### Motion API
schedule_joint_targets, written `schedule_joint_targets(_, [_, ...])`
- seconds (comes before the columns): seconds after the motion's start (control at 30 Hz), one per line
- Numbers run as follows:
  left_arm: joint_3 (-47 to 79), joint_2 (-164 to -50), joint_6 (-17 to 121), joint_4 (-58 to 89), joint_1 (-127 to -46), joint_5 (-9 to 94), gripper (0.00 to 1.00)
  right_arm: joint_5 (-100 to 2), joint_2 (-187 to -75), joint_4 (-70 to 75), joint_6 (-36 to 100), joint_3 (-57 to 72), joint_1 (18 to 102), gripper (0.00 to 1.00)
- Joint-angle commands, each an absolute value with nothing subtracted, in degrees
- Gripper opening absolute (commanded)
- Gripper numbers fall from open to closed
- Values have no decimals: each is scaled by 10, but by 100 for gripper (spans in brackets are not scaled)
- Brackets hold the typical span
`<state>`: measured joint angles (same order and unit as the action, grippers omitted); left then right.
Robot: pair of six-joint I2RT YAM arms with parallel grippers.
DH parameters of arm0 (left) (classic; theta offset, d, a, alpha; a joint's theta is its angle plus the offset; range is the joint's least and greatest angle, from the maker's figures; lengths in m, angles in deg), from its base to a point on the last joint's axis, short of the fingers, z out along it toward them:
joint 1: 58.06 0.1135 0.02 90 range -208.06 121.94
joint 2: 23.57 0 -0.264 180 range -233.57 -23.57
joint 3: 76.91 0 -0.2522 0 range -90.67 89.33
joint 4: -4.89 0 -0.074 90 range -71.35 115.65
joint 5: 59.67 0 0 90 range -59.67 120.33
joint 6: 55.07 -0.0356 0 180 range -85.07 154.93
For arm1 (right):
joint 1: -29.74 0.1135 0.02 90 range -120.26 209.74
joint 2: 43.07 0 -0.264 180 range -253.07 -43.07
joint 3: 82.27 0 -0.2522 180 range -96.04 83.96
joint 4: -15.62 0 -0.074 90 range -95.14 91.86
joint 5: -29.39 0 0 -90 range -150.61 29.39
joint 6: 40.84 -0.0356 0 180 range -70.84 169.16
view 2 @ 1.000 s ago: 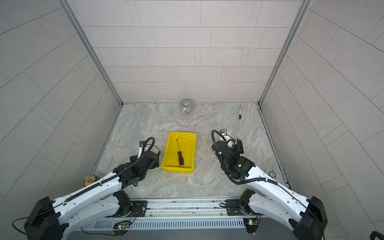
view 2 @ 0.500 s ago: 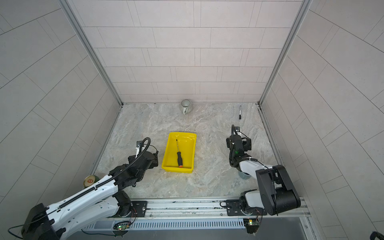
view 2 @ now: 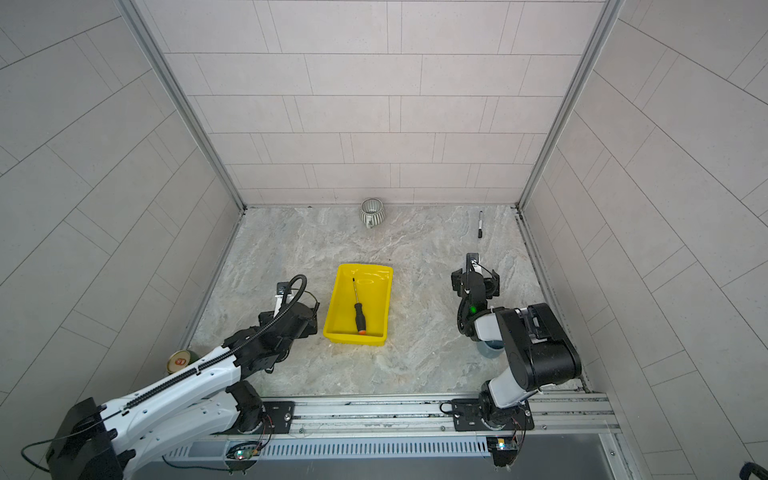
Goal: Put the screwdriver in the bin
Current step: Reset both arms
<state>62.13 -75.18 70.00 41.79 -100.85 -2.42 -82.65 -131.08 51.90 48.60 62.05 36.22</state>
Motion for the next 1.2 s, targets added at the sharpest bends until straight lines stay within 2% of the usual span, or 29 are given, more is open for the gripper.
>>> schedule_joint_targets(0.0, [610, -754, 701, 427, -1006, -27, 100, -819, -1328, 581, 467, 637, 353, 100])
schedule_joint_targets(0.03, [608, -754, 698, 430, -1006, -30, 100, -815, -1341, 620, 477, 649, 353, 100])
schedule_joint_targets(0.3, [612, -754, 698, 419, -1006, -37, 100, -822, -1341, 609, 477, 643, 353, 97])
schedule_joint_targets(0.33, [613, -757, 703, 417, -1006, -42, 100, -821, -1338, 599, 476, 641, 353, 99])
schedule_joint_targets(0.53, [609, -753, 681, 417, -1006, -48, 100, -821, -1338, 600, 476, 641, 353, 99])
schedule_joint_targets(0.7, [600, -749, 660, 354, -1006, -61, 100, -822, -1339, 603, 477, 642, 353, 99])
schedule_joint_targets(0.83, [546, -771, 562, 256, -1004, -89, 100, -822, -1339, 603, 476, 642, 353, 99])
schedule_joint_targets(0.9, [514, -799, 514, 223, -979, -88, 100, -821, -1339, 603, 476, 642, 353, 99])
schedule_joint_targets(1.07, [427, -914, 499, 227, -816, -54, 100, -821, -1338, 603, 477, 642, 353, 99])
schedule_joint_targets(1.17, [426, -986, 463, 181, -756, -63, 100, -821, -1339, 602, 477, 642, 352, 99])
